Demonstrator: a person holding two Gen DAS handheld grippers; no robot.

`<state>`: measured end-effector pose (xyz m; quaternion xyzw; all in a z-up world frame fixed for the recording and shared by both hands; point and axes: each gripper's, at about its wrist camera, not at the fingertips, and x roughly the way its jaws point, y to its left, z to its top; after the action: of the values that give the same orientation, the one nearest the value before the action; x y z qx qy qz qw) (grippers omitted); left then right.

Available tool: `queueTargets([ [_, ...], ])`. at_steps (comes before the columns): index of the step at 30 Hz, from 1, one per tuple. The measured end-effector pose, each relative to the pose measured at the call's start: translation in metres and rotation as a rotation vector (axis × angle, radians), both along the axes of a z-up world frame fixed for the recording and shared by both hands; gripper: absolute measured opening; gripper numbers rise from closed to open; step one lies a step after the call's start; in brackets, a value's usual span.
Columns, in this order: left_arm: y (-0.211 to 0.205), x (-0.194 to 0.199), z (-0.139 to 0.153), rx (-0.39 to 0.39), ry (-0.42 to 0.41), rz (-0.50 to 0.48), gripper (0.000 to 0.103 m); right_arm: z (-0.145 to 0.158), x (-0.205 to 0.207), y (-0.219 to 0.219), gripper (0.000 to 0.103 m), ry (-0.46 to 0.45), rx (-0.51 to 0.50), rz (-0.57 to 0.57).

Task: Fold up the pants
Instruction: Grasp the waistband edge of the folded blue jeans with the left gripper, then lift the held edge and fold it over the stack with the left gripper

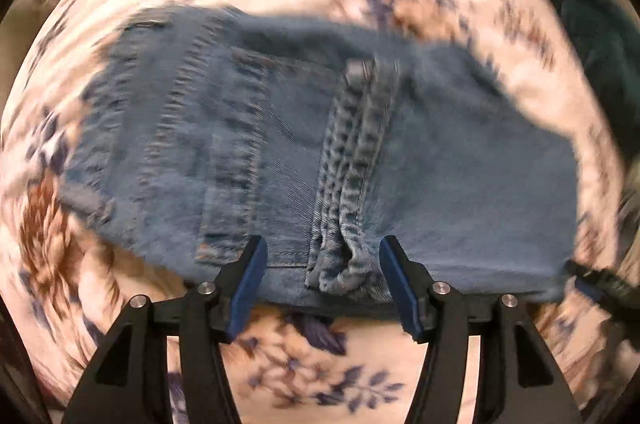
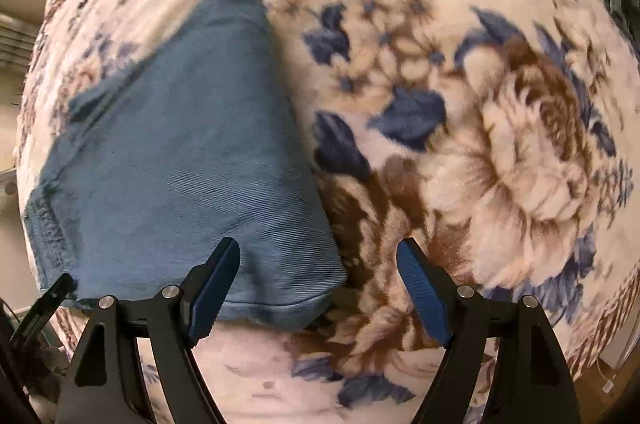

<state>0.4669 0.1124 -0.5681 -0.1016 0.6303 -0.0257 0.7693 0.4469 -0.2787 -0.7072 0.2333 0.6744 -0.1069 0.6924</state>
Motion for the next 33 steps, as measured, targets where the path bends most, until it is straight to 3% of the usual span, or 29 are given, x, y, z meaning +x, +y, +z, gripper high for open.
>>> queueTargets([
  [2,0.022,-0.013,0.007,-0.037,-0.007,0.084,0.1,0.011,0.005,0.006,0.084,-0.014,-0.016,0.029],
  [8,0.104,-0.048,-0.01,-0.101,0.007,0.397,0.101,0.03,0.026,0.037,0.084,-0.039,-0.053,0.11],
  [14,0.159,-0.052,-0.046,-0.404,-0.04,0.731,0.101,0.022,0.044,0.071,0.084,-0.033,-0.039,0.144],
  [16,0.165,-0.048,-0.052,-0.463,-0.08,0.794,0.101,0.018,0.045,0.082,0.084,-0.028,-0.044,0.152],
  [21,0.175,-0.025,-0.055,-0.499,-0.156,0.844,0.099,0.003,0.056,0.105,0.084,-0.007,-0.07,0.194],
  [22,0.175,-0.019,-0.055,-0.484,-0.167,0.844,0.093,0.001,0.056,0.108,0.084,-0.004,-0.079,0.204],
  [23,0.176,-0.016,-0.054,-0.462,-0.191,0.841,0.069,-0.001,0.058,0.112,0.084,-0.002,-0.092,0.216],
  [25,0.176,-0.016,-0.048,-0.387,-0.224,0.794,0.037,-0.003,0.059,0.117,0.084,-0.001,-0.105,0.23],
  [29,0.168,-0.011,-0.03,-0.33,-0.282,0.684,0.031,-0.008,0.059,0.122,0.084,0.002,-0.124,0.243],
  [33,0.148,-0.003,0.006,-0.289,-0.352,0.568,0.022,-0.011,0.059,0.128,0.084,-0.003,-0.123,0.245],
])
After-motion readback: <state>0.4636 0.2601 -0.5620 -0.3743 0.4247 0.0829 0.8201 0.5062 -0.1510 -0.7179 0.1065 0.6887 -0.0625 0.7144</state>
